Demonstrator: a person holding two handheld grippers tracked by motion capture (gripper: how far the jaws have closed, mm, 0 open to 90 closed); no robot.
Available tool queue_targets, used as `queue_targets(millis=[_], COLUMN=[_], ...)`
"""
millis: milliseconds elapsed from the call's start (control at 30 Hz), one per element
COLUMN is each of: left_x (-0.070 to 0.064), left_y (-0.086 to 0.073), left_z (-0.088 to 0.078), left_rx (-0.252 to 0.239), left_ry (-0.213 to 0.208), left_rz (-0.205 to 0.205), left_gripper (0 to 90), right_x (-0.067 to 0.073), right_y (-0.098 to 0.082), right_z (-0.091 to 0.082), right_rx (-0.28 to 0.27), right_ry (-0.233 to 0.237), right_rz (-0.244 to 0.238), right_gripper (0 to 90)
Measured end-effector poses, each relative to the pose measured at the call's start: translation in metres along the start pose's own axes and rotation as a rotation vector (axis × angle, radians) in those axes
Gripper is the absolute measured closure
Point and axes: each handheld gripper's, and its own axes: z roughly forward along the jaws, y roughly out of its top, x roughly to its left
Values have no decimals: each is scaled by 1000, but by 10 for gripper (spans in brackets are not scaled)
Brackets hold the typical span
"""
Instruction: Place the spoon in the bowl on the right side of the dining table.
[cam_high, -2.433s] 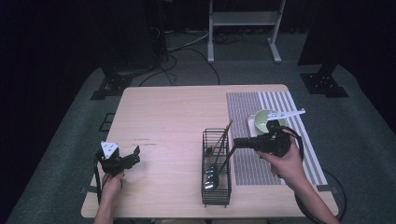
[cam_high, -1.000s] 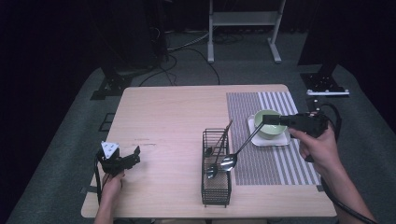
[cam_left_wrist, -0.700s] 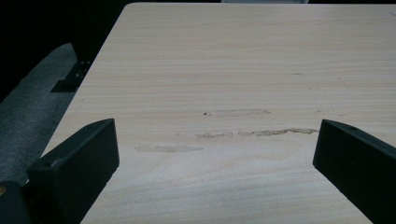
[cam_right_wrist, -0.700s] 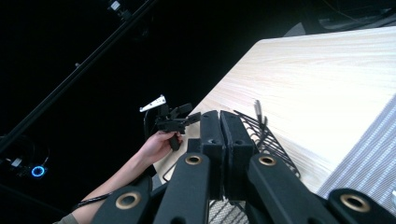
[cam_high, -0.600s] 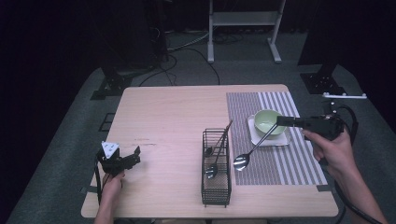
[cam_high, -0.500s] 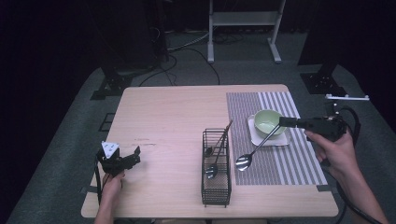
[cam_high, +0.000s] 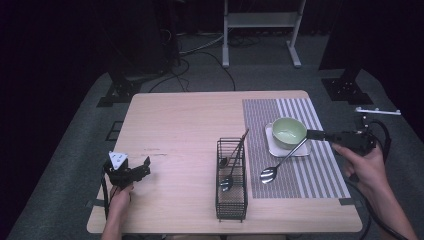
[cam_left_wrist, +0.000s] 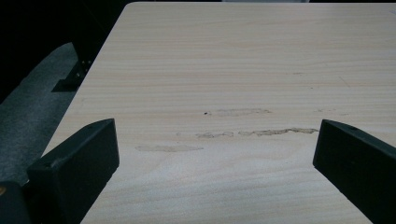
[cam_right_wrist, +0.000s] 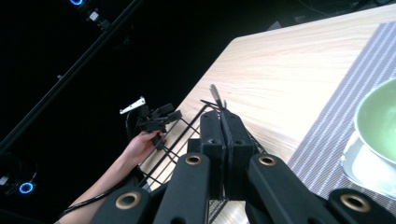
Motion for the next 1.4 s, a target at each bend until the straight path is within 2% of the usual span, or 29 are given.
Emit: queue_targets(millis=[500,1067,1400], left_x=[0,0,0], left_y=[0,0,0], left_z=[0,0,0], left_rx=[1,2,3], left_ry=[1,3,3], left_rz=[0,-4,-2], left_gripper=[0,0,0], right_x=[-26,-41,-48], right_y=[-6,-6,-5], right_z=[-4,-4,-3], right_rx=[-18,-50,-75], right_ry=[-76,-173,-207], right_rz=[45,74,90], right_gripper=[883,883,883])
